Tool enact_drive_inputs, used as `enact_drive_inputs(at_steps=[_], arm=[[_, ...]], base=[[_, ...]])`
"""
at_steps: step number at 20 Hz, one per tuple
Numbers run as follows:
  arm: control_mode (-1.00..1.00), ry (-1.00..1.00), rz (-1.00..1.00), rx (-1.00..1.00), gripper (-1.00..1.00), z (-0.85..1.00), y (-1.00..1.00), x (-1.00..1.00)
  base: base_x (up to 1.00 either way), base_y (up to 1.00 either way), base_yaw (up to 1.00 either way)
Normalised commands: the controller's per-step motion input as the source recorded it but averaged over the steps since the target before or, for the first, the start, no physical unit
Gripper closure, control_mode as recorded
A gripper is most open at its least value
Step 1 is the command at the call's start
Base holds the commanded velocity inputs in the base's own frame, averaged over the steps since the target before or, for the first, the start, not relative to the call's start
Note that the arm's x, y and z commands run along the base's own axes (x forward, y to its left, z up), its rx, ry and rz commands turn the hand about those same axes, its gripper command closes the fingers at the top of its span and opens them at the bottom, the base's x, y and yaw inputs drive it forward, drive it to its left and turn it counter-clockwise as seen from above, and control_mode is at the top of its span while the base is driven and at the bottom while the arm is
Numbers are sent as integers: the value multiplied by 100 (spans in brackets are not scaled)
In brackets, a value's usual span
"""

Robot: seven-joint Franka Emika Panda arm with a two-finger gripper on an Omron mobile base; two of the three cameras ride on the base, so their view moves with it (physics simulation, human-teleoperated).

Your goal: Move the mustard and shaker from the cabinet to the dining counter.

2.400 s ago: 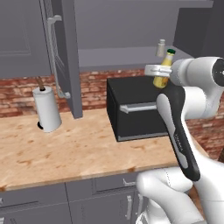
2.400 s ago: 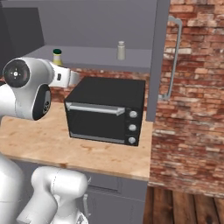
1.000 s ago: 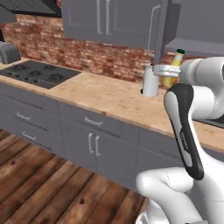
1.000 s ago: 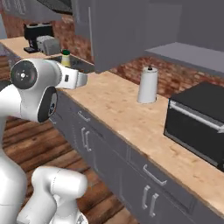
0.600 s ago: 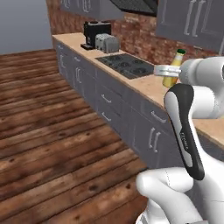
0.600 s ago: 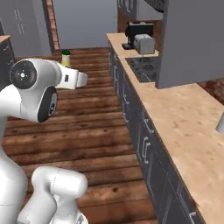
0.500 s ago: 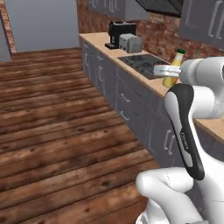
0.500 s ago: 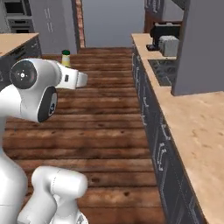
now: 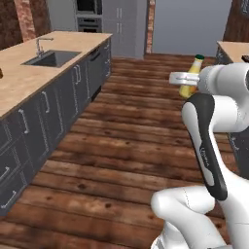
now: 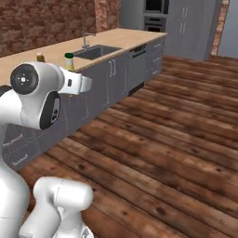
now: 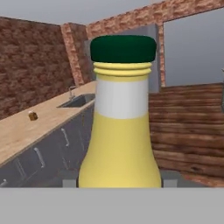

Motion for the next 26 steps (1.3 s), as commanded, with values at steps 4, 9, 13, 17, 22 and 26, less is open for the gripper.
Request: enact_drive_inputs(at_steps=[4,9,13,17,22,26], arm=[[100,0,0,0,100,0,0,0],[100,0,0,0,100,0,0,0],[100,0,0,0,100,0,0,0],[100,0,0,0,100,0,0,0],[100,0,0,0,100,0,0,0],[100,0,0,0,100,0,0,0]], base=[[6,23,64],[16,55,38],[29,75,17],[40,83,5],[49,88,0],[40,89,0]])
